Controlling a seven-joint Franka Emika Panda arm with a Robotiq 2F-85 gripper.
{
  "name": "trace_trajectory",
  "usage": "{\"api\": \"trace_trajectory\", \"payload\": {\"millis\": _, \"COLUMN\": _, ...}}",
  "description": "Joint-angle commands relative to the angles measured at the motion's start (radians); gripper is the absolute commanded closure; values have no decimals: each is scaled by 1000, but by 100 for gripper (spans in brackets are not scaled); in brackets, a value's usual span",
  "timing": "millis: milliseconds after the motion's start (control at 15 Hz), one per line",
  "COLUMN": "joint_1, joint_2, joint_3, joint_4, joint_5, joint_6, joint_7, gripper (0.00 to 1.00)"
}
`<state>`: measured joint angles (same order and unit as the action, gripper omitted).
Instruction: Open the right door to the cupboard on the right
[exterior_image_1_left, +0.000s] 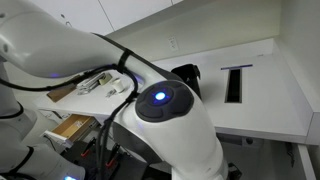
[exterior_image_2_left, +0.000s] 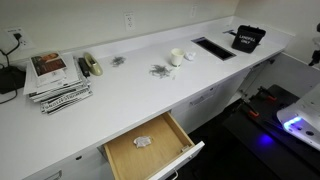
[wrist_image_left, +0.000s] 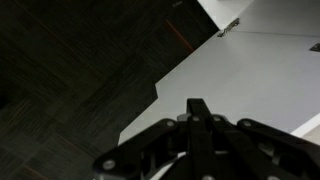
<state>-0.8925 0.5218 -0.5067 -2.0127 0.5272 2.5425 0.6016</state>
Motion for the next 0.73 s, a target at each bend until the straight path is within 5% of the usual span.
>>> {"api": "trace_trajectory", "payload": {"millis": 0, "joint_1": 2, "joint_2": -181, "joint_3": -4, "joint_4": -118, "joint_5": -37, "joint_6": -19, "joint_7": -47, "gripper": 100}}
{"api": "trace_trajectory", "payload": {"millis": 267, "joint_1": 17, "joint_2": -272, "joint_3": -13, "joint_4": -174, "joint_5": -70, "joint_6": -20, "joint_7": -34, "gripper": 93}}
{"api": "trace_trajectory", "payload": {"millis": 333, "joint_1": 24, "joint_2": -284, "joint_3": -17, "joint_4": -186, "joint_5": -84, "joint_6": -14, "joint_7": -21, "gripper": 72}}
{"api": "trace_trajectory", "payload": {"millis": 667, "joint_1": 35, "joint_2": -329, "joint_3": -16, "joint_4": -228, "joint_5": -102, "joint_6": 3, "joint_7": -18, "gripper": 38}}
